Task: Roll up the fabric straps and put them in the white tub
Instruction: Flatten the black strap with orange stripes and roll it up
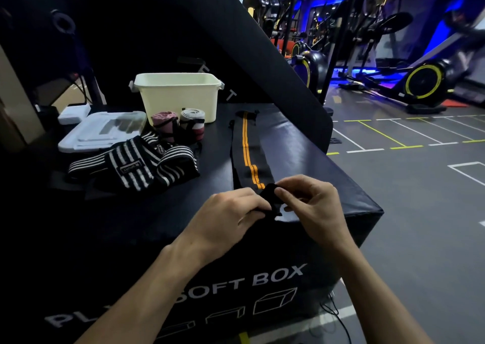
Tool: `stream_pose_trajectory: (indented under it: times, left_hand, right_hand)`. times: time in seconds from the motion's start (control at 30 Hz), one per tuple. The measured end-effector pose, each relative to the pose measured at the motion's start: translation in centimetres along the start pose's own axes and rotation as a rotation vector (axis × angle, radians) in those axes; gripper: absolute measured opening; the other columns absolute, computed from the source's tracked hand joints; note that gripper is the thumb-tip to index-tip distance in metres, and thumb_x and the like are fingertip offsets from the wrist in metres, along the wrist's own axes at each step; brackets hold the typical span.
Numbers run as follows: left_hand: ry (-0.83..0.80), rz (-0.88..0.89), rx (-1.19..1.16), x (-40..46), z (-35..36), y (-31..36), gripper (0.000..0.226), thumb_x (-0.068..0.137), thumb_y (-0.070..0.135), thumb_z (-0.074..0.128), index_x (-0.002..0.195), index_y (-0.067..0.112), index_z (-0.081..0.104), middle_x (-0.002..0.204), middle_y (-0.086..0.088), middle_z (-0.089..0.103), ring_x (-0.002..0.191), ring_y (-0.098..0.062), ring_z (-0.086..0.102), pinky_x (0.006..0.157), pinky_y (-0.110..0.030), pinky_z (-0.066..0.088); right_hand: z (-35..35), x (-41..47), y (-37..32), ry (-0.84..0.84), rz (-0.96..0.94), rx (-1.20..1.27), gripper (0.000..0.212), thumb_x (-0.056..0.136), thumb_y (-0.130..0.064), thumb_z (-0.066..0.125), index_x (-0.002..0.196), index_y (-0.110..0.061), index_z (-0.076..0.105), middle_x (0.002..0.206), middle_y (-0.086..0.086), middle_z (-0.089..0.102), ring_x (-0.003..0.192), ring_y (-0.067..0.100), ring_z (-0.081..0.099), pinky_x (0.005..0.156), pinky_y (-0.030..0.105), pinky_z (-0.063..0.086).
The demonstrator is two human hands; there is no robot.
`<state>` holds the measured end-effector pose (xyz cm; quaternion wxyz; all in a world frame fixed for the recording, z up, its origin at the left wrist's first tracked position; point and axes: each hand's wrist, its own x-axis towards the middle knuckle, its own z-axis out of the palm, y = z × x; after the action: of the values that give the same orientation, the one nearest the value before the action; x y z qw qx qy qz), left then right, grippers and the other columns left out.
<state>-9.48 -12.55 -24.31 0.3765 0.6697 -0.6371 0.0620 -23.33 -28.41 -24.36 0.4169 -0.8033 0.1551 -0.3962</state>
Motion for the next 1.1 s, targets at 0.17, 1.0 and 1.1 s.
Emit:
stream_pose_trajectory:
  times: [0.17, 1.0, 1.1]
  left_hand:
    - [0.165, -0.048, -0.024, 0.5, 0.1, -0.2, 0.016, 0.093, 0.032, 0.069, 0.108, 0.031, 0.076, 0.1, 0.016, 0.069, 0.085, -0.005, 0.068, 0.073, -0.036, 0.056]
    - [0.125, -0.181, -0.246, 0.9, -0.3, -0.1, 0.008, 0.078, 0.028, 0.088, 0.081, 0.025, 0.081, 0.073, 0.014, 0.075, 0.071, -0.005, 0.071, 0.069, -0.022, 0.053]
    - [0.067, -0.184, -0.277, 0.7, -0.3, 0.1, 0.007, 0.08, 0.029, 0.087, 0.082, 0.025, 0.082, 0.075, 0.016, 0.075, 0.073, -0.002, 0.071, 0.07, -0.02, 0.053]
  right_hand:
    - [-0.4, -0.3, 0.0, -0.119, -0.011, 0.047, 0.024, 0.09, 0.001, 0.072, 0.104, -0.017, 0.08, 0.093, -0.004, 0.079, 0.085, 0.017, 0.076, 0.076, 0.034, 0.061]
    - [-1.6, -2.0, -0.4, -0.07, -0.181, -0.214, 0.01, 0.088, -0.011, 0.078, 0.096, -0.018, 0.077, 0.088, -0.013, 0.075, 0.083, 0.009, 0.072, 0.076, 0.025, 0.056]
    - [-1.7, -2.6, -0.3, -0.041, -0.141, -0.204, 0.009, 0.088, -0.013, 0.079, 0.094, -0.018, 0.078, 0.086, -0.012, 0.075, 0.079, 0.012, 0.071, 0.07, 0.024, 0.056]
